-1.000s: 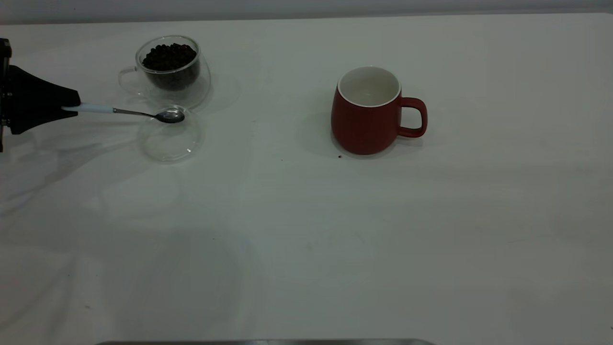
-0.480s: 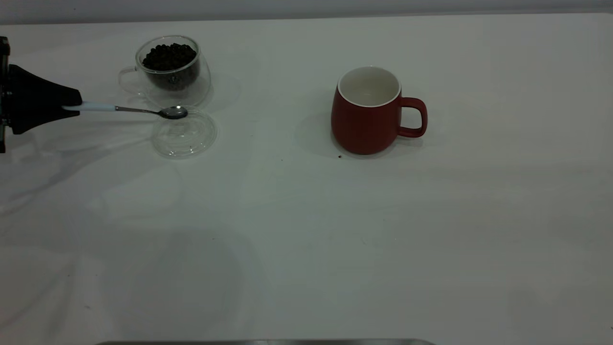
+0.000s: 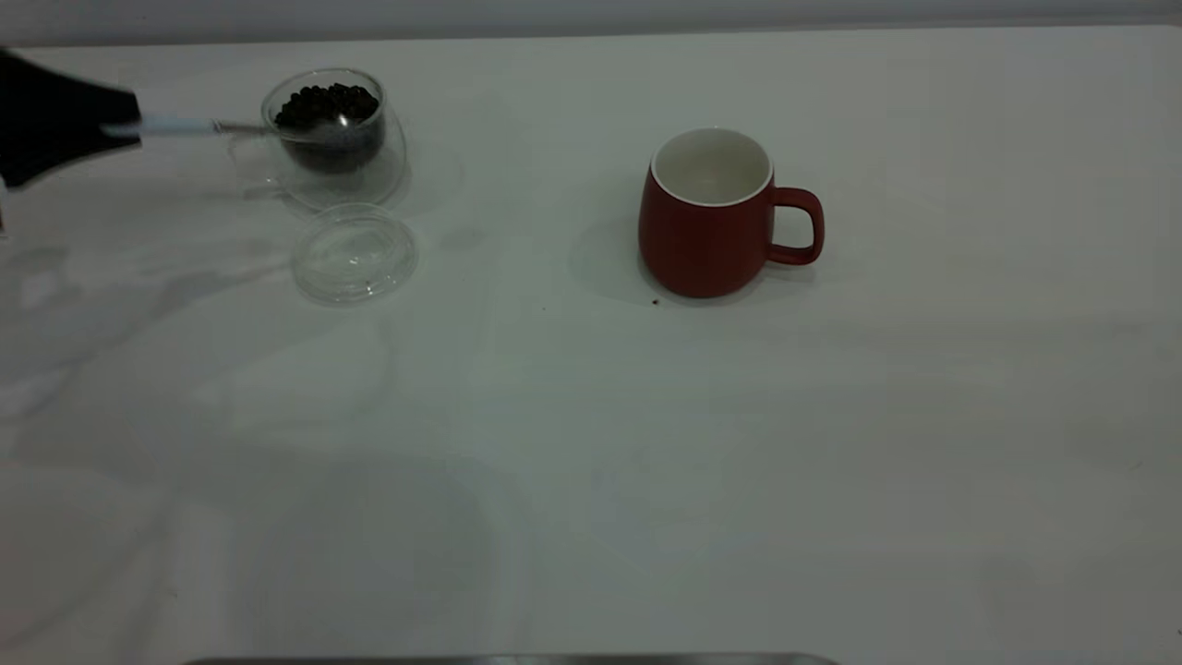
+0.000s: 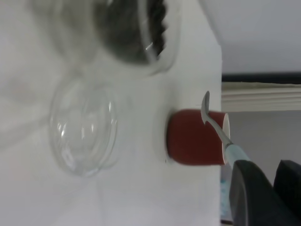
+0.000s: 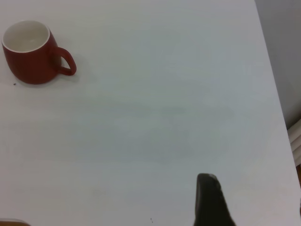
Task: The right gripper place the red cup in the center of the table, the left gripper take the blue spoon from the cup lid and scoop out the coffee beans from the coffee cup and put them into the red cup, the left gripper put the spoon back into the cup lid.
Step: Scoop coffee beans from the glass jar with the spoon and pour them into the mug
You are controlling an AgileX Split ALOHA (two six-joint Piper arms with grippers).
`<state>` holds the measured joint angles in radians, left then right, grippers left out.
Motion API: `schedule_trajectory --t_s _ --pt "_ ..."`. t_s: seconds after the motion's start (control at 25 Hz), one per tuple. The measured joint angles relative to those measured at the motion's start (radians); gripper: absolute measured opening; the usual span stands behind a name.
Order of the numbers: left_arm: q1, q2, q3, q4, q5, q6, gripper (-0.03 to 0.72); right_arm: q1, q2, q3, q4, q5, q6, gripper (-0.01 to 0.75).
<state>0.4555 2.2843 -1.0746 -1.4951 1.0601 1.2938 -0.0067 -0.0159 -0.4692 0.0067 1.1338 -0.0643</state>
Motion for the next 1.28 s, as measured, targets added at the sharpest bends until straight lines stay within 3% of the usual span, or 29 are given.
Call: schedule_trajectory --t_s 0.28,0.8,1.28 --pt "0.000 -0.077 -0.074 0.004 -0.065 0.011 0.124 0.000 0.000 0.000 0.000 0.000 0.000 0.480" --pt "-0.014 -0.063 -0.078 -0.037 -0.244 0.185 0.124 0.000 0.000 0.000 0.000 0.000 0.000 0.479" --pt "-0.058 -0.049 -0.078 -0.152 -0.276 0.282 0.124 0.000 0.000 0.000 0.000 0.000 0.000 0.479"
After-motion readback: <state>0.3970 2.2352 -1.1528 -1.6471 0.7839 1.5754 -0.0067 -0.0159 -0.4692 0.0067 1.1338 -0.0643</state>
